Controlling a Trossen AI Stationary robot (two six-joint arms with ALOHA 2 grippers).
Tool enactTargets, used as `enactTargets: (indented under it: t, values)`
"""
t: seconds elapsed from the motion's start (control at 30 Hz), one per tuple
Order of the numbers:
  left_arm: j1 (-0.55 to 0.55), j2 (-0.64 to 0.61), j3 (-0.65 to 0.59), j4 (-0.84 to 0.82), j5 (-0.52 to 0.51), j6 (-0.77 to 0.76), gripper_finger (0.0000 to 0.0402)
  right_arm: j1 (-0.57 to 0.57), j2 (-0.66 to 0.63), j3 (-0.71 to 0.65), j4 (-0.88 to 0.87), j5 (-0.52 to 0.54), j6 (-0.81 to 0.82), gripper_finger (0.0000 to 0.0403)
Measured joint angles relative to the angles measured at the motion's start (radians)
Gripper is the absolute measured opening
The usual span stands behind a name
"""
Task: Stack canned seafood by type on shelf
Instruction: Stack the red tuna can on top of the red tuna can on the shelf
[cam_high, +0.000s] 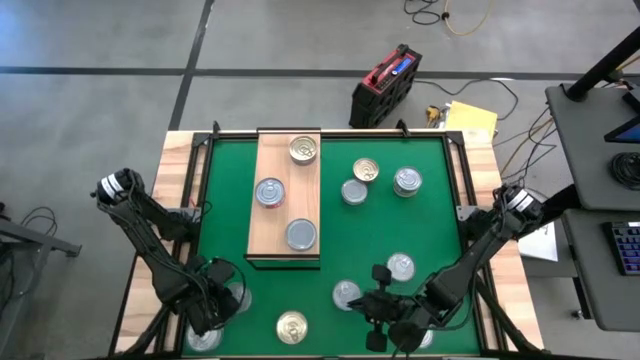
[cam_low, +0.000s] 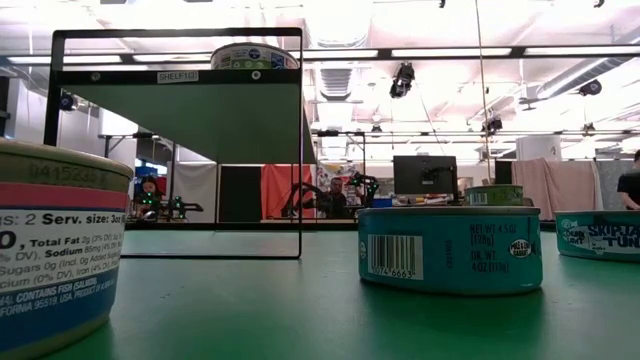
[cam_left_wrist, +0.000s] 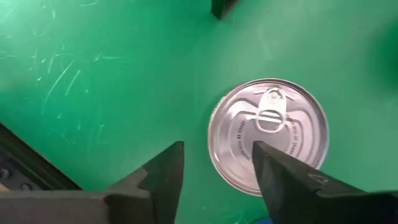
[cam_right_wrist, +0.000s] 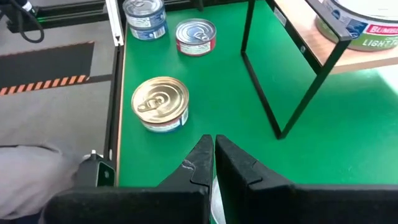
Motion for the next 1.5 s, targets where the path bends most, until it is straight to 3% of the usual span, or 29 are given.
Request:
enactTargets:
  t: [0.37,0.63,1.07,1.33,1.5]
  values:
    - [0.000,0.009,-0.010,0.009,-0.002,-0.040,0.0195,0.000,-0.008,-0.008,-0.028,0.000,0.027,0.0009]
    - [0.000,0.009,-0.080,0.217,0.032,-0.069,0.0180,0.004,-0.009,-0.009,-0.118,0.000,0.029,0.0009]
    - [0.002,0.009,-0.091,0.160,0.029,-0.201,0.0171,-0.053,-0.021,-0.010,-0.275,0.007,-0.027,0.0009]
    - [0.002,0.005,-0.186,0.275,-0.006,-0.194,0.0169,-0.063,-0.021,-0.010,-0.276,-0.002,-0.027,0.0009]
    - [0.002,0.004,-0.204,0.313,-0.014,-0.172,0.0145,-0.062,-0.021,-0.010,-0.275,-0.020,-0.027,0.0009]
